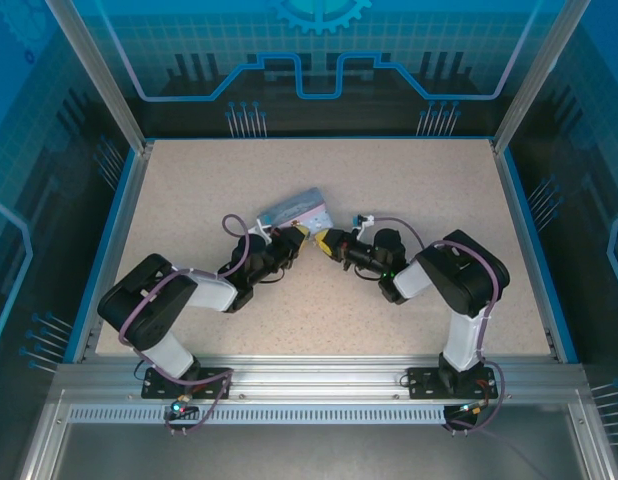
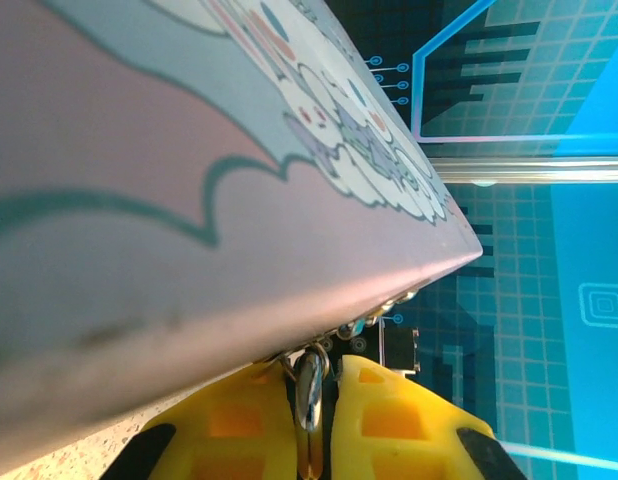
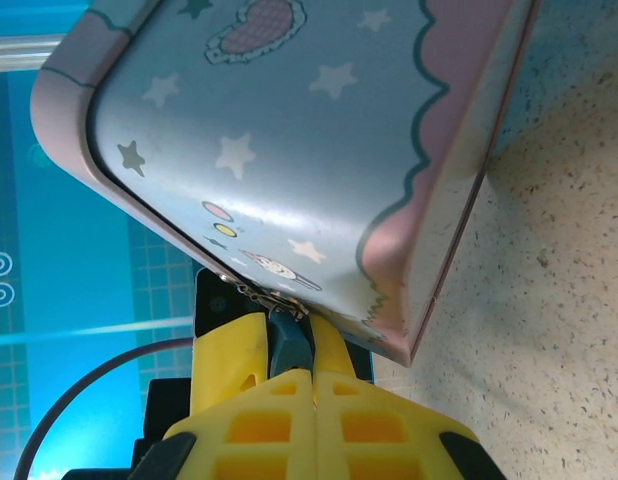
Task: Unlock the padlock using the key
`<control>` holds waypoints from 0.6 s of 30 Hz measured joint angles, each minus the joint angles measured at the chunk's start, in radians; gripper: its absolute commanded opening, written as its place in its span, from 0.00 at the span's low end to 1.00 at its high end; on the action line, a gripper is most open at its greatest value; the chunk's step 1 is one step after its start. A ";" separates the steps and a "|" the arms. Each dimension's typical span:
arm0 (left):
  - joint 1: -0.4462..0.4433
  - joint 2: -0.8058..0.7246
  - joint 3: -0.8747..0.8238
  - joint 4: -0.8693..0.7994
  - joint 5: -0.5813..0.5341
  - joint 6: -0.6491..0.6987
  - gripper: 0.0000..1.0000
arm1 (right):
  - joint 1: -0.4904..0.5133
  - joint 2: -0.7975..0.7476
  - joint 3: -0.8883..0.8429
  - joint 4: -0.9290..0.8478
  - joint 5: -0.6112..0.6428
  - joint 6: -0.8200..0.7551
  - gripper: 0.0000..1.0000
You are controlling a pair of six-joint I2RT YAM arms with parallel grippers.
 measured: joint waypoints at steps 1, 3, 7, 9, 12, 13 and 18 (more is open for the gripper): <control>0.000 -0.003 0.000 0.000 0.000 0.000 0.00 | -0.007 0.000 0.007 -0.008 -0.016 -0.002 0.00; 0.000 -0.006 -0.003 0.000 0.001 0.000 0.00 | -0.017 0.000 0.016 -0.022 -0.037 -0.007 0.00; 0.000 -0.006 -0.003 0.002 0.000 0.000 0.00 | -0.024 0.000 0.032 -0.043 -0.058 -0.015 0.00; 0.000 -0.006 -0.003 0.007 0.000 0.000 0.00 | -0.030 0.000 0.043 -0.058 -0.069 -0.032 0.00; 0.000 -0.006 -0.003 0.008 0.001 0.000 0.00 | -0.032 -0.002 0.065 -0.095 -0.084 -0.061 0.00; 0.000 -0.006 -0.003 0.009 -0.001 -0.001 0.00 | -0.032 -0.002 0.070 -0.101 -0.085 -0.068 0.00; 0.000 -0.006 -0.004 0.009 -0.015 -0.001 0.00 | -0.019 -0.002 0.071 -0.104 -0.062 -0.070 0.00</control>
